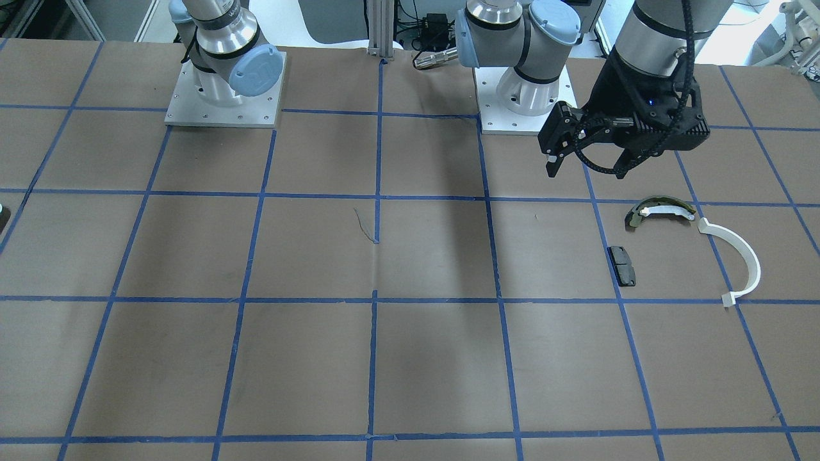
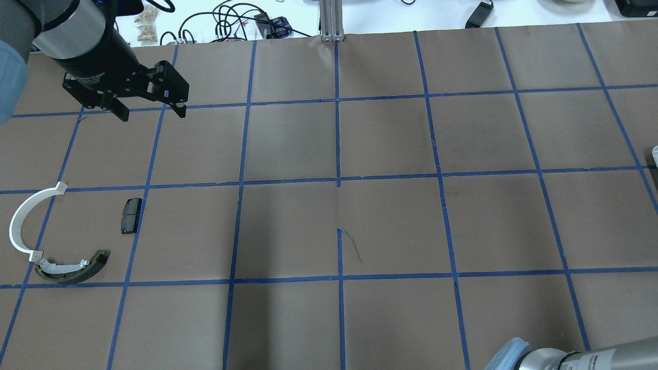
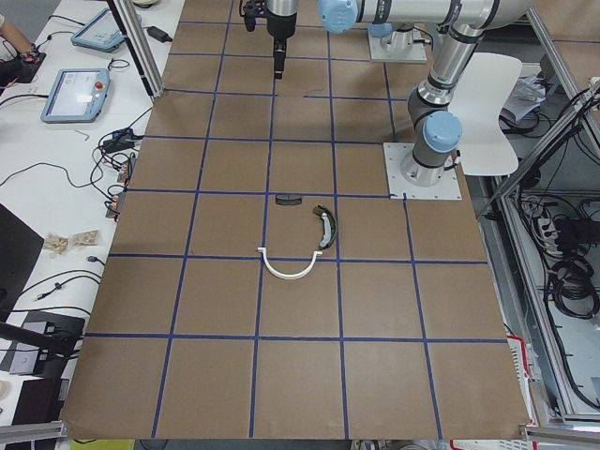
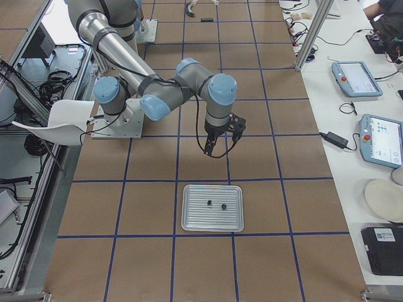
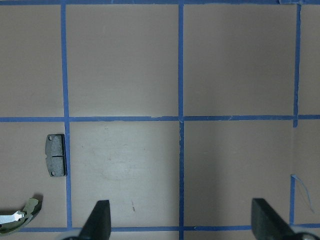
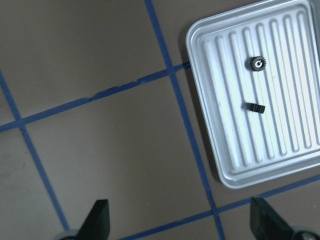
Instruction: Place bearing gear from tray to pile
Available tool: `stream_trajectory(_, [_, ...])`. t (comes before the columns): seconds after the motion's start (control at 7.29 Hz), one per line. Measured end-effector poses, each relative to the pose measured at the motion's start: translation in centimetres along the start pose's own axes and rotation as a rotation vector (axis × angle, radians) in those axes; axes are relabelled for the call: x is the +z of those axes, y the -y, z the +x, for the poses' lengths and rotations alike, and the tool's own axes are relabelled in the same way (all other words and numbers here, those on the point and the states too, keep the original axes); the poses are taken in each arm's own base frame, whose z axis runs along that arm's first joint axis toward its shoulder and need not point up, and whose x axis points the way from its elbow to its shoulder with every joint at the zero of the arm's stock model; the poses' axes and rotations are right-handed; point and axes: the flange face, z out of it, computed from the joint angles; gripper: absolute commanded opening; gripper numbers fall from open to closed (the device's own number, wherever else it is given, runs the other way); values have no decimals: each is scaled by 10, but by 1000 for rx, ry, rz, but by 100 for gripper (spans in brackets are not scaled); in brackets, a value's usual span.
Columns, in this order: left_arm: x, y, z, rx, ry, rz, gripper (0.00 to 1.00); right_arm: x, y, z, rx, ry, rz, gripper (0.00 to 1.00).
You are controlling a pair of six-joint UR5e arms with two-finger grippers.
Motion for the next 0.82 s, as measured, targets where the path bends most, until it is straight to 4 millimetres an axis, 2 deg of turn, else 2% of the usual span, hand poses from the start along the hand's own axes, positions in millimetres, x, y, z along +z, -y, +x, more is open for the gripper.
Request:
stream_trajectory(0.27, [0, 0, 0, 0, 0, 0, 100, 43, 22, 49, -9, -8, 18, 100])
stream_trajectory(0.41, [0, 0, 0, 0, 0, 0, 100, 62, 40, 70, -12, -13, 28, 100])
stream_trajectory(0.69, [0, 0, 0, 0, 0, 0, 100, 102, 77, 101, -16, -19, 25, 100])
stream_trajectory(0.82, [0, 0, 0, 0, 0, 0, 100, 123, 88, 109, -11, -10, 11, 100])
